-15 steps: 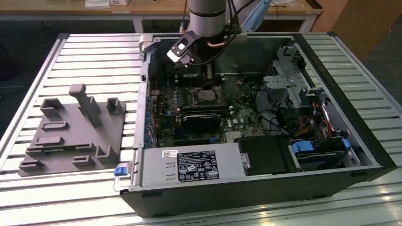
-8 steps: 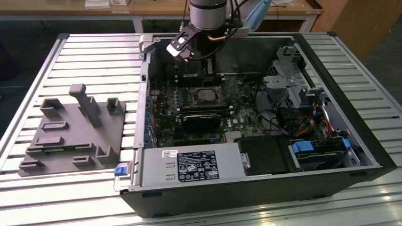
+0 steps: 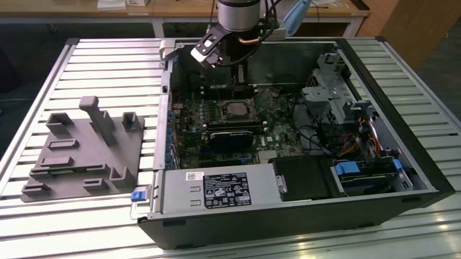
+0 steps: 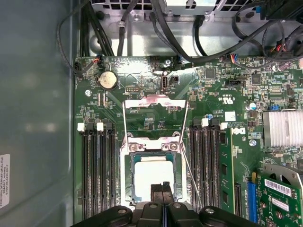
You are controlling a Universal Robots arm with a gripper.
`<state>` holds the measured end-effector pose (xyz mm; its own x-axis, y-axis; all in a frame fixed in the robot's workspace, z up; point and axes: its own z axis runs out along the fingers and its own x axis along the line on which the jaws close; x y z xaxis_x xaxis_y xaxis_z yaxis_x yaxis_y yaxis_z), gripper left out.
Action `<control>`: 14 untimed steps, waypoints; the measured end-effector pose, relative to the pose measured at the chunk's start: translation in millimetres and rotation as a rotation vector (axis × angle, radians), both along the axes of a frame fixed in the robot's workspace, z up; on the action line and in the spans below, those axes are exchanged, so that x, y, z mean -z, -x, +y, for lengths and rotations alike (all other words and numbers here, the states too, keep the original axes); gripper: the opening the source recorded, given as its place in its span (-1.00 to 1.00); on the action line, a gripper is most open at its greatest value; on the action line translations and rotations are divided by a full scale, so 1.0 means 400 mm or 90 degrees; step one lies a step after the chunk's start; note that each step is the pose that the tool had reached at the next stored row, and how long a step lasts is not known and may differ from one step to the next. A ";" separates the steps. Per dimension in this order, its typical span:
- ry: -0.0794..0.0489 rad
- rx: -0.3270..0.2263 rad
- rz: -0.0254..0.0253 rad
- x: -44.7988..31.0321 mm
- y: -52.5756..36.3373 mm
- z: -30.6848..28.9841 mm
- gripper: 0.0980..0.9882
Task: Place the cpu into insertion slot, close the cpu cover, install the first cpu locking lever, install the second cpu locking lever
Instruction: 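Close the cpu cover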
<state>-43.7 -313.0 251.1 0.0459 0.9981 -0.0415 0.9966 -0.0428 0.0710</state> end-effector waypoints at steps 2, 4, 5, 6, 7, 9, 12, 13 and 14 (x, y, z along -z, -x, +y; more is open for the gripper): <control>0.000 0.000 0.0000 0.000 0.000 0.000 -0.98; 0.000 0.000 0.0000 0.000 0.000 0.000 -0.98; 0.000 0.000 0.0000 0.000 0.000 0.000 -0.98; 0.000 0.000 0.0000 0.000 0.000 0.000 -0.98; 0.000 0.000 0.0000 0.000 0.000 0.000 -0.98; 0.000 0.000 0.0001 -0.002 0.000 0.000 -0.98; 0.000 0.000 0.0000 -0.009 0.000 0.000 -0.98; 0.000 0.000 0.0000 -0.011 0.000 0.000 -0.98; 0.000 0.000 0.0000 -0.013 0.000 0.000 -0.98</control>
<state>-43.7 -313.0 256.3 0.0459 0.9981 -0.0409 0.9966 -0.0429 0.0710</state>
